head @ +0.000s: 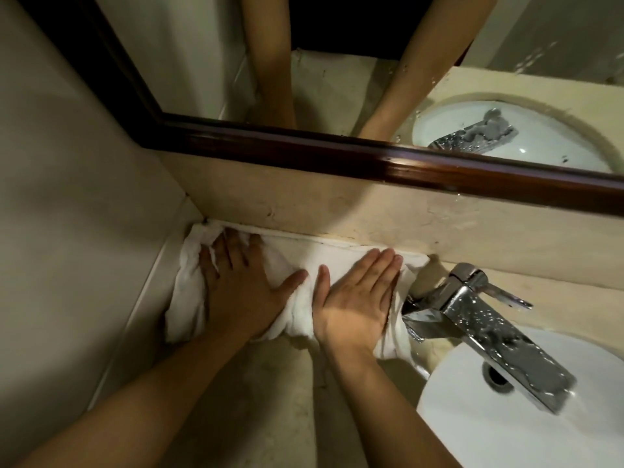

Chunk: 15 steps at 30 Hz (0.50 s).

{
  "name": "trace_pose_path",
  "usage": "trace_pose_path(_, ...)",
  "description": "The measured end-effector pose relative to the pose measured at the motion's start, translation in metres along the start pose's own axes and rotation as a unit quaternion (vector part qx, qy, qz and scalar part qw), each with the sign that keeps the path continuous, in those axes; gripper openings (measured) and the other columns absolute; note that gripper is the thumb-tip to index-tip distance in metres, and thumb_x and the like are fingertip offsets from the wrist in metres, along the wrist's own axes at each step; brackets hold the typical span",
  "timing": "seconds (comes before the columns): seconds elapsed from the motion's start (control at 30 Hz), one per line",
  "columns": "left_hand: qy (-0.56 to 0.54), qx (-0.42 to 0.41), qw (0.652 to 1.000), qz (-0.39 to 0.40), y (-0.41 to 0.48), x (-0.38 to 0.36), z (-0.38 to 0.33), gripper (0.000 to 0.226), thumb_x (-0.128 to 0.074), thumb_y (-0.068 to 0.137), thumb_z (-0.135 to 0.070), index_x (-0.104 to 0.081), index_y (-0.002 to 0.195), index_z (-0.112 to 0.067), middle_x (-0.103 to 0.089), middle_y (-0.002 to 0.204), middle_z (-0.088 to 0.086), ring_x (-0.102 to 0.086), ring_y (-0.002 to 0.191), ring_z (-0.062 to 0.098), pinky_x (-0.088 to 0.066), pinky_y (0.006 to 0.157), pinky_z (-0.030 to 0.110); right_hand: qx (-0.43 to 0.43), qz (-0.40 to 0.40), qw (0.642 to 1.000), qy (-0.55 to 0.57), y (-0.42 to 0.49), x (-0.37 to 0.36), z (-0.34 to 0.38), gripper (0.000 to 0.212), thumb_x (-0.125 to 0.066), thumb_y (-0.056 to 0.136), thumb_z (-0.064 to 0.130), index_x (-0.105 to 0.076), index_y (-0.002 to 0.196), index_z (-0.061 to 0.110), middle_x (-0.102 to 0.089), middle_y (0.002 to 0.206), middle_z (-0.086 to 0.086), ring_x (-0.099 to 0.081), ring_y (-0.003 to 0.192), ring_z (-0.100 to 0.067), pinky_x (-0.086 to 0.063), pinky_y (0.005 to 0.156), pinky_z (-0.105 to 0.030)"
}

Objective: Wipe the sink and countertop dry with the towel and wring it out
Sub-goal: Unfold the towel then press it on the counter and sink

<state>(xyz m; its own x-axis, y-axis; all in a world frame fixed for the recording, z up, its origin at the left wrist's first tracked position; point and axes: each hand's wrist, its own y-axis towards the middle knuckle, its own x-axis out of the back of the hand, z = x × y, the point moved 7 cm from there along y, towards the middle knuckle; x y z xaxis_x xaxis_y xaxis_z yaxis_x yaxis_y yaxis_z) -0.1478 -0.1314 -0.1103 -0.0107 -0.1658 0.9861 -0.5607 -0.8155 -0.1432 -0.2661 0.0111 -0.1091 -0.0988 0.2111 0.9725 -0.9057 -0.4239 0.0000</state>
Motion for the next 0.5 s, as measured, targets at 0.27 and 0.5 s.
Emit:
trace_pose_path(0.27,0.006,-0.011,0.999,-0.035,0.0,-0.005,0.0,0.125,-0.004,0.076,-0.099,-0.018,0.163,-0.01,-0.023,0.165,0.029,-0.024,0.152,0.046,-0.007,0.125,0.061,0.044,-0.004,0.999,-0.016,0.001,-0.003,0.0,0.089,-0.021,0.101,0.061,-0.004,0.16,-0.003,0.001,0.164,-0.036,0.008,0.154,-0.049,0.011,0.124,-0.048)
trace_pose_path(0.5,0.021,-0.114,0.993,-0.022,-0.032,-0.006,0.016,0.083,-0.003,0.086,-0.091,-0.002,0.16,-0.052,0.002,0.173,0.011,0.002,0.158,0.042,0.002,0.123,0.067,0.131,0.032,0.991,-0.017,-0.036,-0.008,0.002,0.074,-0.019,0.1,0.064,-0.014,0.164,0.027,0.003,0.167,-0.03,0.012,0.155,-0.046,0.008,0.125,-0.054)
